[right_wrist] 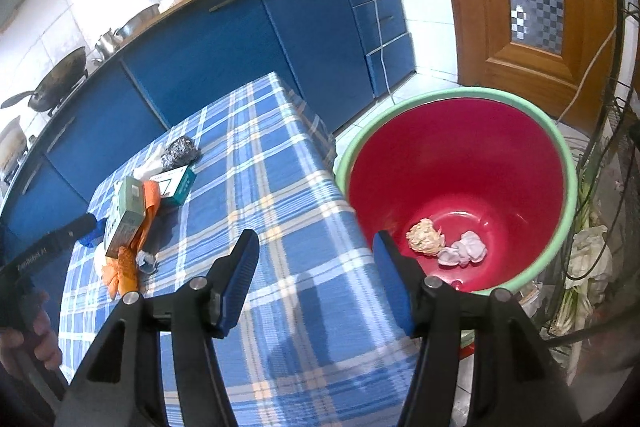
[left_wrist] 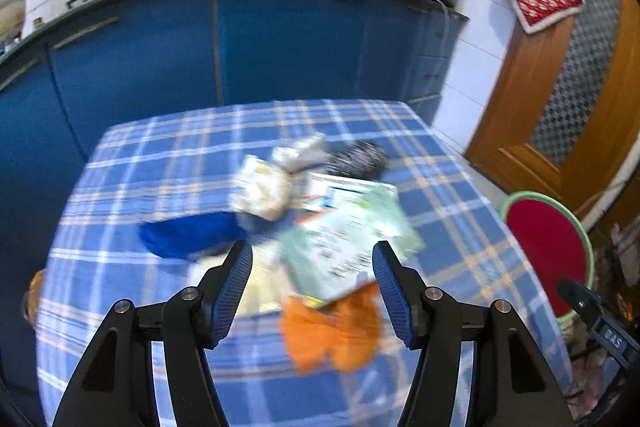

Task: Collect trash
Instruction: 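Move both open tools back over the table, then grasp the blue knitted cloth with the left tool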

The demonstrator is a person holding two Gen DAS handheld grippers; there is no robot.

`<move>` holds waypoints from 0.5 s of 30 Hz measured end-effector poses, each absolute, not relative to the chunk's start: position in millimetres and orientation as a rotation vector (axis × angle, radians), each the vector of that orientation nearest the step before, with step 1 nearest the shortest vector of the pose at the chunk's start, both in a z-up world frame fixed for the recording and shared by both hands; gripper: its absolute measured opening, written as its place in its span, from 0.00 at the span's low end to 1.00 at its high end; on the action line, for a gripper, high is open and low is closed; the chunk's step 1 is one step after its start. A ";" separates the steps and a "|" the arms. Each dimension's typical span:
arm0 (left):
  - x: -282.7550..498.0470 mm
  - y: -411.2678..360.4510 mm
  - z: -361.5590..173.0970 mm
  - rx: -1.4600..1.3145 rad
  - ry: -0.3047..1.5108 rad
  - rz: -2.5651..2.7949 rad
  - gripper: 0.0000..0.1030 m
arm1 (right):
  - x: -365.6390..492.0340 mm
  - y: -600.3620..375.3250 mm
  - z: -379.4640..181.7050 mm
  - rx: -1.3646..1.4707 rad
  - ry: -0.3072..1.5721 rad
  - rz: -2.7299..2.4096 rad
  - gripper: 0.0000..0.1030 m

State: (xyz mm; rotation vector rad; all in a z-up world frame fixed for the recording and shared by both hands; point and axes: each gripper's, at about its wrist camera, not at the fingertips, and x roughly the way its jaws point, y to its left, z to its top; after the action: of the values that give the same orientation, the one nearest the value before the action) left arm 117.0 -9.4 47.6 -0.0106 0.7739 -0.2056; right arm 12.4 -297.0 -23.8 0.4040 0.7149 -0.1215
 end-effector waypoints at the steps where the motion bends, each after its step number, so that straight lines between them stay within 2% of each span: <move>1: 119.3 -4.3 48.1 -0.009 0.770 -0.192 0.62 | 13.4 -295.5 -24.0 0.402 0.717 -0.120 0.59; 8: 151.4 37.9 50.6 -0.040 0.767 -0.077 0.62 | 20.3 -283.6 -27.6 0.384 0.737 -0.111 0.59; 15: 182.8 65.1 31.3 -0.073 0.810 0.005 0.62 | 23.8 -277.4 -28.2 0.369 0.747 -0.109 0.59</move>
State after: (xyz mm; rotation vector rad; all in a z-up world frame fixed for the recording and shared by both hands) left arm 182.8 65.1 31.3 -0.0729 0.8102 0.0050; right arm 23.8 -277.4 -28.2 0.3691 0.7471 -0.1091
